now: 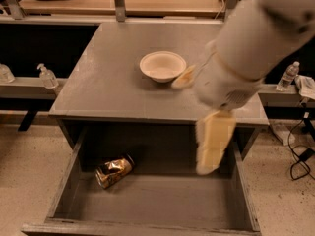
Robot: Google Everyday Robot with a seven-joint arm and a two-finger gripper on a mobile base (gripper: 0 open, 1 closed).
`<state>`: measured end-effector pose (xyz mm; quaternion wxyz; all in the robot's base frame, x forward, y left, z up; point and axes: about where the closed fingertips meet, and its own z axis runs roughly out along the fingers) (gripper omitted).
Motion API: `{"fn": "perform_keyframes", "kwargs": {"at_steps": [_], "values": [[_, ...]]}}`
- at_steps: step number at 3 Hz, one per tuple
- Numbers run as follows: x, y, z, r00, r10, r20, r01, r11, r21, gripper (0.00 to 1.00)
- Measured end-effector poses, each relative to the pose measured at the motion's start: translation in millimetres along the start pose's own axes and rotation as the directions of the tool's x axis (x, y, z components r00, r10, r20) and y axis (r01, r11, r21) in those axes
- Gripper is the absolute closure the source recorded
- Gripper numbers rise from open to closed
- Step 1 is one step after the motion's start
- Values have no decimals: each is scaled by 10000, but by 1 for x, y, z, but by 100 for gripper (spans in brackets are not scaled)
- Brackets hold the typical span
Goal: Pick orange can from top drawer and place on counter
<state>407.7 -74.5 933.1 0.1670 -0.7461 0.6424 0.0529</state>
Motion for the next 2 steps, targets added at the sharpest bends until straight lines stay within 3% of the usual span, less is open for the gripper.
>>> {"fn": "perform_keyframes", "kwargs": {"at_steps": [1, 2], "values": [[-8, 12, 10, 9999, -128, -9, 128, 9993, -351, 0], [-9, 12, 10, 9999, -147, 4, 147, 9993, -337, 0]]}}
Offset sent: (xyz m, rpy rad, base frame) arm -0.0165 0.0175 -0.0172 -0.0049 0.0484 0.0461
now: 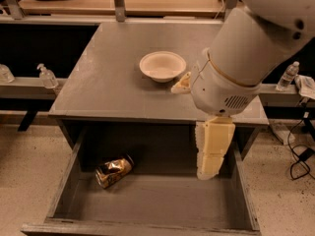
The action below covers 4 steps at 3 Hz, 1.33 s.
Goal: Pick orange can from top drawer and place on counter
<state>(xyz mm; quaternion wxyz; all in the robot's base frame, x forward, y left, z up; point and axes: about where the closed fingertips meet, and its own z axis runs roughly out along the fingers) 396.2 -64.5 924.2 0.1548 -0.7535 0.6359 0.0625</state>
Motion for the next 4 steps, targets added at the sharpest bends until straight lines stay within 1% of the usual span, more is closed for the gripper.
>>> {"fn": "perform_keyframes", "kwargs": {"at_steps": [1, 2, 3, 4], "values": [[-35, -9, 33, 9888, -1405, 503, 1437, 9873, -672, 0], [-89, -17, 94, 9533, -2947, 667, 3013, 9432, -1402, 0], [-143, -16, 166, 9210, -3889, 204, 3858, 9038, -1853, 0], [-143, -16, 167, 9218, -3871, 210, 3842, 9050, -1825, 0]]}}
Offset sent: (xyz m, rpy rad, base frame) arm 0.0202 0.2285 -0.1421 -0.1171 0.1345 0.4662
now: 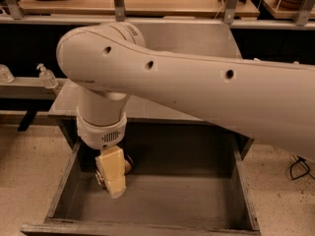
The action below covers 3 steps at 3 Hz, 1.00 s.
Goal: Pick orange can from top drawer and place on counter
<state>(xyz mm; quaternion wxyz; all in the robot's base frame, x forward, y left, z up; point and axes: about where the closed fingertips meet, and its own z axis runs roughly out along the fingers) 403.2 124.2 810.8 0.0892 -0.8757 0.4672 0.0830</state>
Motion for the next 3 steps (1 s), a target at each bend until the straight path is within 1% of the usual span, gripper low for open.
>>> {"fn": "perform_keyframes", "kwargs": {"at_steps": [1, 2, 3], "values": [[6, -16, 16, 9997, 224, 90, -229, 9984, 510, 0], [14, -37, 54, 9976, 511, -477, -474, 9960, 759, 0], [28, -57, 102, 9833, 753, -1659, -647, 9956, 683, 0]]}}
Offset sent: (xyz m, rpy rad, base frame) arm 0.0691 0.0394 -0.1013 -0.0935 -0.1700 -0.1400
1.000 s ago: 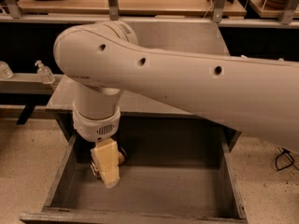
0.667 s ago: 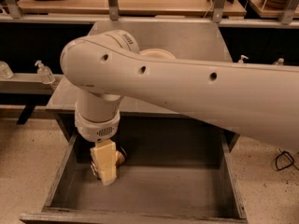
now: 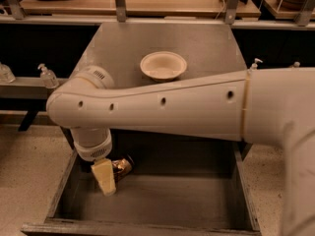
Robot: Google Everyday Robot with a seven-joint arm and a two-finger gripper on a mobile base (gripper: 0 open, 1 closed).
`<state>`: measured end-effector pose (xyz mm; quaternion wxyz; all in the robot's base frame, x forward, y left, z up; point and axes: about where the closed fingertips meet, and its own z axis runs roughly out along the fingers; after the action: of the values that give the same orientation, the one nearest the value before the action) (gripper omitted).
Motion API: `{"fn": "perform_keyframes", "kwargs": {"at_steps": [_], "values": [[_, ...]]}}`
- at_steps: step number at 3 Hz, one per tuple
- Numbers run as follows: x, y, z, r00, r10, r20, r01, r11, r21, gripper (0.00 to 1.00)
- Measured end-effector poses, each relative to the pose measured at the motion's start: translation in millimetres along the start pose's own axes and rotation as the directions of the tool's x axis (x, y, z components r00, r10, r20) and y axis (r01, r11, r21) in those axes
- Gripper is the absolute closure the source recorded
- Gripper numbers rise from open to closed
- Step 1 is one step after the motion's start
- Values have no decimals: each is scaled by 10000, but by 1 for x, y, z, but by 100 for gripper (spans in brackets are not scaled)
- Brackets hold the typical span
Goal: Pick orange can from top drawer and place on counter
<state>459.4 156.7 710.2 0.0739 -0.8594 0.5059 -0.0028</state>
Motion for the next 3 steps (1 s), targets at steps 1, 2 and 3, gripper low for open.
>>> {"fn": "perform_keyframes", "kwargs": {"at_steps": [1, 2, 3], "values": [[3, -5, 41, 9966, -51, -818, 34, 9998, -216, 0], [5, -3, 79, 9976, -338, -597, 345, 9994, 99, 0], [6, 0, 96, 9985, -523, -189, 536, 9955, 776, 1]]}}
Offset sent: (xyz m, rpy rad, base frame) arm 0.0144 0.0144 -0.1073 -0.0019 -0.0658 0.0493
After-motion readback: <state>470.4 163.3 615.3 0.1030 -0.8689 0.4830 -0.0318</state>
